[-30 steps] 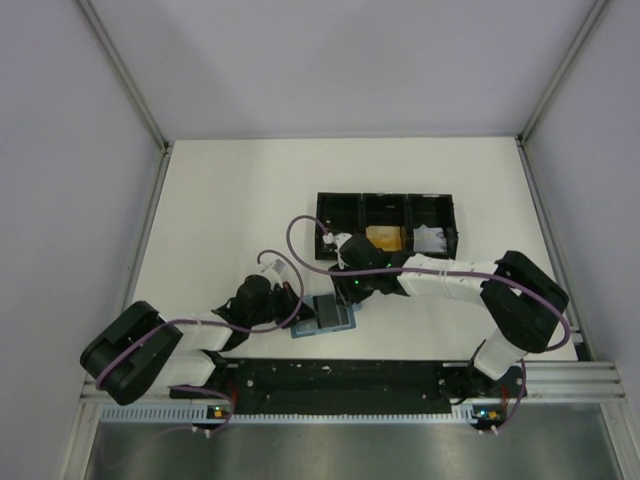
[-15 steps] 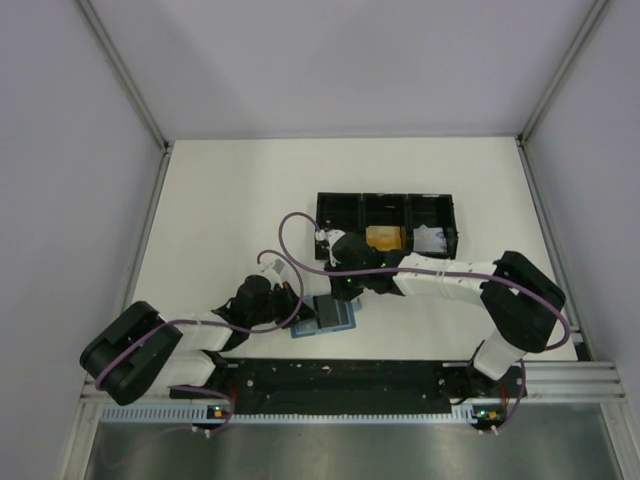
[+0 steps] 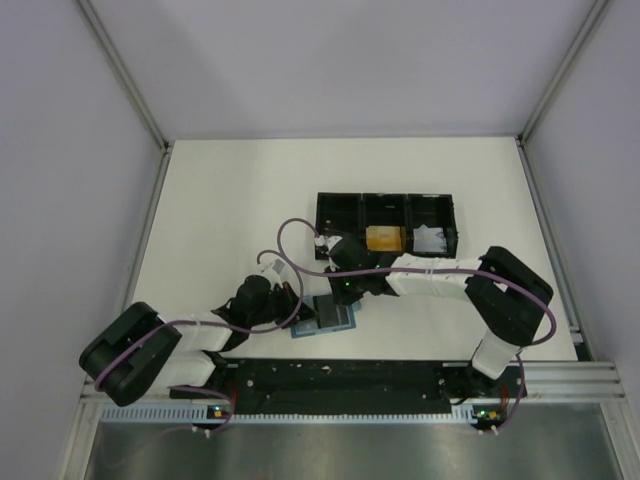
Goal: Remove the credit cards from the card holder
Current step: Remove the credit card from the card holder.
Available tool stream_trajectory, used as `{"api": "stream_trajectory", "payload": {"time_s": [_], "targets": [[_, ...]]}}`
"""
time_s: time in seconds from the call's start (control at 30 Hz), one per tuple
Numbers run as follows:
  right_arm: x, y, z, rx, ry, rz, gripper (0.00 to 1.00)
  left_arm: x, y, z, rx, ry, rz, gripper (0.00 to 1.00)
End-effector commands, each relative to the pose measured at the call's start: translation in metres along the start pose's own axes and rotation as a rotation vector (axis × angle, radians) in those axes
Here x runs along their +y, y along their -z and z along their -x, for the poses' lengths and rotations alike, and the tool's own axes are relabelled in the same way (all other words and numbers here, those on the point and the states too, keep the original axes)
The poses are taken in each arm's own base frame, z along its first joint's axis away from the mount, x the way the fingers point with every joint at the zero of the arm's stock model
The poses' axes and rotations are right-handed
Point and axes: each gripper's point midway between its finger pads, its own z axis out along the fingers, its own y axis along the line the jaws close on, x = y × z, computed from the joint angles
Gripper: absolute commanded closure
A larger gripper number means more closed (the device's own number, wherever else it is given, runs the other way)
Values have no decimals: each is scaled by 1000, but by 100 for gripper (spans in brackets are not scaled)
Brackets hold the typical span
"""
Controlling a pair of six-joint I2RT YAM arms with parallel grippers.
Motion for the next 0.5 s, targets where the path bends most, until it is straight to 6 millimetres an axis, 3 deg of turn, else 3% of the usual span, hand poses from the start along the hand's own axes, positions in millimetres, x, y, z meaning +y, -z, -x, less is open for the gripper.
{"api": "stream_trajectory", "payload": {"time_s": [0.0, 0.47], "targets": [[1, -3, -8, 25, -15, -9, 100, 12, 3, -2, -12, -5, 41, 100], [-30, -10, -43, 129, -14, -137, 100, 23, 6, -2, -28, -3, 83, 100]]}}
